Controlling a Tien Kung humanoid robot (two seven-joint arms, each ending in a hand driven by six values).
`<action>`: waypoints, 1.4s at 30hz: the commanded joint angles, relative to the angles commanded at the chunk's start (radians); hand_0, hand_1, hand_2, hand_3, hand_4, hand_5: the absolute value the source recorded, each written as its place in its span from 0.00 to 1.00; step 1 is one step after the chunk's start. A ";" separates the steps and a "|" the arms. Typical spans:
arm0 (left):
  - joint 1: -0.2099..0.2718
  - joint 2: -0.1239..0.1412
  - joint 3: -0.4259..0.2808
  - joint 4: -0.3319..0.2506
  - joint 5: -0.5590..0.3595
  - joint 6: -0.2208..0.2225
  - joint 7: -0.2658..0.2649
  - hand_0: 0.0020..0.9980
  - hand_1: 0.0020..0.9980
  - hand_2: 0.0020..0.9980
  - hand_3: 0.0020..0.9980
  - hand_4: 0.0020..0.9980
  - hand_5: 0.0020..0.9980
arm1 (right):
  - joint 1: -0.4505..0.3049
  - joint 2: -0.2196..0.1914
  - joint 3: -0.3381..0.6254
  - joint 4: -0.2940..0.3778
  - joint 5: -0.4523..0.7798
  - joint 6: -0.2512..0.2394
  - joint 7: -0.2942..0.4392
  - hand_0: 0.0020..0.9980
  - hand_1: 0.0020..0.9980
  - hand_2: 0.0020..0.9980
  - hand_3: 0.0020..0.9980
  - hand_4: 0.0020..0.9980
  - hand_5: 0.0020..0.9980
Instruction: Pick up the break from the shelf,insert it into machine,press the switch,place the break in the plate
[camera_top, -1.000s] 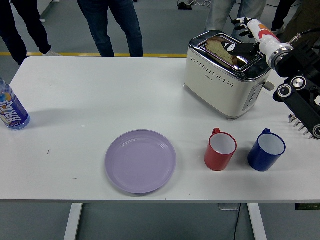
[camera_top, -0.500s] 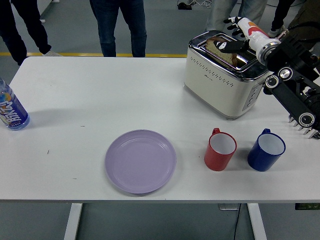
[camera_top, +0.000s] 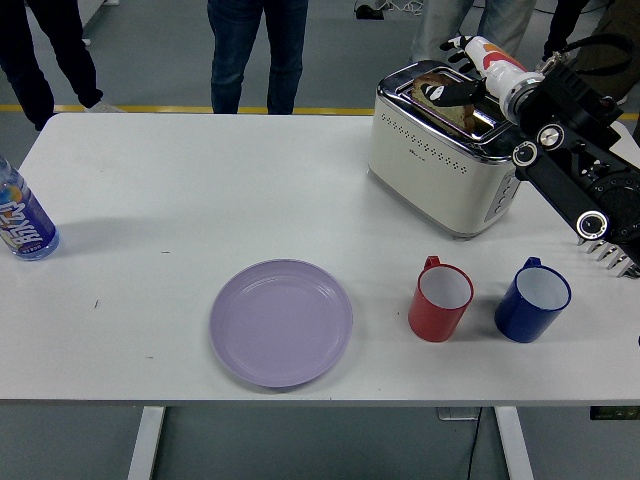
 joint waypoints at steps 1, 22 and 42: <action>0.000 0.000 0.001 0.000 -0.001 0.000 0.000 0.63 0.48 0.46 0.54 0.33 0.81 | 0.007 0.004 -0.004 -0.009 -0.002 0.005 -0.003 0.84 0.78 0.84 0.89 0.75 0.31; 0.003 0.005 0.001 0.000 0.006 0.002 0.002 0.63 0.48 0.46 0.54 0.33 0.80 | 0.102 0.074 -0.103 -0.161 -0.048 0.052 -0.050 0.63 0.63 0.72 0.81 0.75 0.30; 0.001 0.007 0.000 0.000 0.009 0.003 0.003 0.63 0.48 0.46 0.54 0.33 0.80 | 0.138 0.116 -0.140 -0.247 -0.057 0.048 -0.058 0.49 0.51 0.64 0.73 0.73 0.29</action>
